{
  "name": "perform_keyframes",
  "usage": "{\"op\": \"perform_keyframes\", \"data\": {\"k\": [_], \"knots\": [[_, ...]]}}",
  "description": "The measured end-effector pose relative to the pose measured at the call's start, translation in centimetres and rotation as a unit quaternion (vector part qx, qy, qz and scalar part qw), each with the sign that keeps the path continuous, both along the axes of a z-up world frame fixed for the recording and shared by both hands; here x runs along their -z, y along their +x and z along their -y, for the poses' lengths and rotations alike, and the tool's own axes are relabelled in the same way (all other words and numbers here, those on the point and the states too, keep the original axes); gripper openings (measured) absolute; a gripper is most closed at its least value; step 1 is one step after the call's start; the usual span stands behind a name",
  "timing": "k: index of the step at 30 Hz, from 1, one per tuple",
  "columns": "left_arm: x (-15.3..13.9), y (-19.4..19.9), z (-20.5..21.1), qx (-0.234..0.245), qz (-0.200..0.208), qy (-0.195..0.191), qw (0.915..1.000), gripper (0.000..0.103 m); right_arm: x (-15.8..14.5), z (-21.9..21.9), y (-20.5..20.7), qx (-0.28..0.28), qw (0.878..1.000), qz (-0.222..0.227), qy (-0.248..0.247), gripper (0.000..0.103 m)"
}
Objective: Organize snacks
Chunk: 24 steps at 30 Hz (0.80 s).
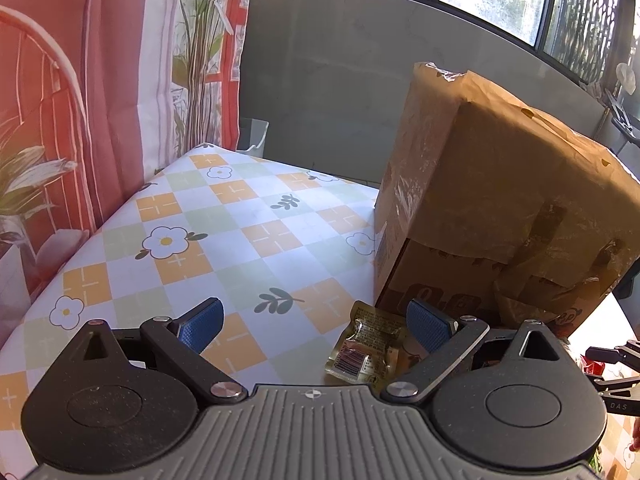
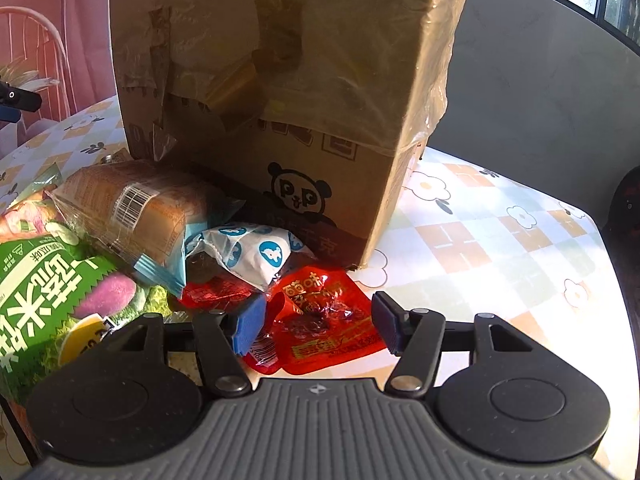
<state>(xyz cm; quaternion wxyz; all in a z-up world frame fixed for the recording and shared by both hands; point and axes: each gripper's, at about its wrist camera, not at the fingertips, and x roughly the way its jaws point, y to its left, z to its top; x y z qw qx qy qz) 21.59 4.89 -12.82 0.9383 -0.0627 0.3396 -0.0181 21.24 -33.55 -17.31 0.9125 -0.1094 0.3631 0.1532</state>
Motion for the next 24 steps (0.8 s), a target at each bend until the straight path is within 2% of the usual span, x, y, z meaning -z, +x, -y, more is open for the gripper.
{"op": "perform_keyframes", "data": {"k": [6, 12, 15, 19, 23, 24], "knots": [[0.1, -0.2, 0.1, 0.001, 0.001, -0.001, 1.0, 0.099, 1.1, -0.3, 1.2, 0.052, 0.998, -0.009, 0.028, 0.061], [0.4, -0.2, -0.2, -0.003, -0.006, -0.008, 0.9999, 0.099, 1.3, 0.5, 0.4, 0.09, 0.994, -0.001, 0.063, 0.06], [0.9, 0.1, 0.0, 0.011, -0.016, -0.021, 0.9996, 0.099, 1.6, 1.3, -0.8, 0.103, 0.991, 0.013, 0.09, 0.055], [1.5, 0.3, 0.4, 0.035, -0.025, -0.031, 0.9986, 0.095, 1.4, 2.3, -2.0, 0.106, 0.984, 0.03, 0.143, 0.035], [2.0, 0.5, 0.9, 0.032, -0.037, -0.031, 0.9983, 0.09, 1.4, 3.6, -2.8, 0.116, 0.975, 0.046, 0.186, 0.029], [2.1, 0.5, 1.0, 0.033, -0.039, -0.029, 0.9983, 0.09, 1.3, 3.9, -3.0, 0.12, 0.972, 0.053, 0.194, 0.024]]}}
